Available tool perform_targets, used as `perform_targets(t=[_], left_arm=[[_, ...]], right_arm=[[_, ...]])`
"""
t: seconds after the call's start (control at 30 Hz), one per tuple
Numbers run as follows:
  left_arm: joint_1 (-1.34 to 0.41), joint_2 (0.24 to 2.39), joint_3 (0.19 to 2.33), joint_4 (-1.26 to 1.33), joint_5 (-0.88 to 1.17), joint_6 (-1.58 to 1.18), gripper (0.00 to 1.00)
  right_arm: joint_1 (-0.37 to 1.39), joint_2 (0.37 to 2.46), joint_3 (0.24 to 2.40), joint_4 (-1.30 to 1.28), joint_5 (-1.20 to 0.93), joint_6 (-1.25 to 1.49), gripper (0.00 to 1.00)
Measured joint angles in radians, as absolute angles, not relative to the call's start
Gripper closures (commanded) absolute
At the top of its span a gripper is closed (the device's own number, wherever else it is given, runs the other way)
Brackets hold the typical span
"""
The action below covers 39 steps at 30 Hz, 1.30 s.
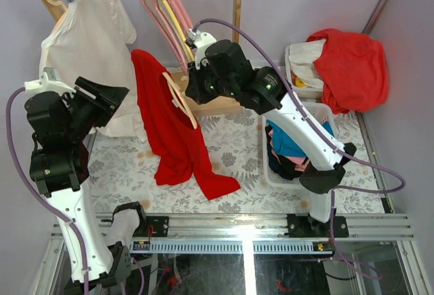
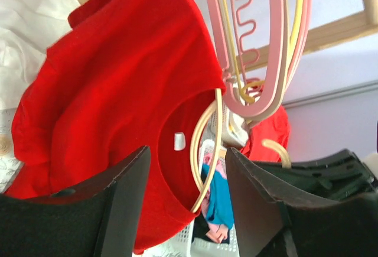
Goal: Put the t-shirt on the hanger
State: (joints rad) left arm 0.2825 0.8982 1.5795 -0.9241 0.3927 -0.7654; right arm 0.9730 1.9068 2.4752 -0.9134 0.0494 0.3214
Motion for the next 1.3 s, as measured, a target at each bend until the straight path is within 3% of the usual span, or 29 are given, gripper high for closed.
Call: perform_targets(t=[0.57,0.9,1.3], left_arm=[[0.088,0.958,1.544,-0.988,0.294,-0.657,0.43],[-0.486,1.007,1.420,-0.997,-0.073,-0.713,0.43],[-0.818,0.984,1.297,-1.026,-0.458,-0.890,0.39]], right_arm=[[0.960,2.010,2.471,-0.862,-0.019,0.473,1.00],[0.926,2.064,2.490,-0.820,-0.038,0.514,1.00],[0.900,2.064,2.446,-0.779,-0.054,0.562,1.00]])
